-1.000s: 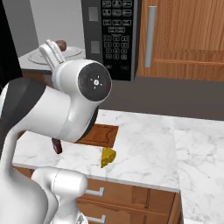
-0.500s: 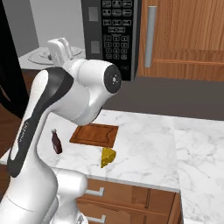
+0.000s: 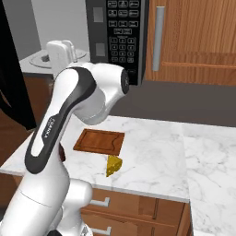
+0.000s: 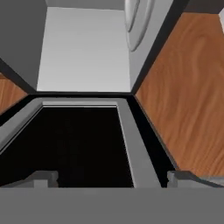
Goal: Retrieve the reheated potato from the microwave, then place the potato, cheese, and condiment on the cutting board.
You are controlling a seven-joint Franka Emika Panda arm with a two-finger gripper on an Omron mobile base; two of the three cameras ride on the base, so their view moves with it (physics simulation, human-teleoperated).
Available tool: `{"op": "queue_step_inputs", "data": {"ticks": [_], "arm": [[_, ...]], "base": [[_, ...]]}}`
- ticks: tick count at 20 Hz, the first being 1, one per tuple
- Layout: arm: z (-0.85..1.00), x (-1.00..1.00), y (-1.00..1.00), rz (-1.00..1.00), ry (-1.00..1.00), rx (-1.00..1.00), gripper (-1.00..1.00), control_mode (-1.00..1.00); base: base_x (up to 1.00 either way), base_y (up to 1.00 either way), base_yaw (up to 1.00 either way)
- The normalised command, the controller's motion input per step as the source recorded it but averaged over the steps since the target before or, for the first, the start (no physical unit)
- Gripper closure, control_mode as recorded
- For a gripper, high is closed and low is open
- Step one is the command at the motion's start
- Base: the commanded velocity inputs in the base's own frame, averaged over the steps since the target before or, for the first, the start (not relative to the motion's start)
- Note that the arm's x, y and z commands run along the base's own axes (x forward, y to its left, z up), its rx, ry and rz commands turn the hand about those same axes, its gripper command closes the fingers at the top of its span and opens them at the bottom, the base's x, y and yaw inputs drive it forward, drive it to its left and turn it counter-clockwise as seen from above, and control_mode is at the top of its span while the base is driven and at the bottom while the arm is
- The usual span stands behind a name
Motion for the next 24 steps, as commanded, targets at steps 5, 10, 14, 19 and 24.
{"op": "queue_step_inputs", "data": {"ticks": [5, 10, 14, 19, 24], "arm": [[0.04, -0.16, 0.34, 0.26, -0.03, 0.00, -1.00, -1.00], [0.09, -0.49, 0.29, 0.23, -0.04, 0.00, -1.00, -1.00], [0.17, -0.69, 0.33, 0.23, -0.05, 0.00, -1.00, -1.00], [0.02, -0.41, 0.49, 0.15, 0.00, 0.00, -1.00, -1.00], [0.00, -0.26, 0.58, 0.12, 0.00, 0.00, -1.00, -1.00]], "base": [[0.00, 0.00, 0.00], [0.00, 0.00, 0.00], [0.00, 0.00, 0.00], [0.00, 0.00, 0.00], [0.00, 0.00, 0.00]]}}
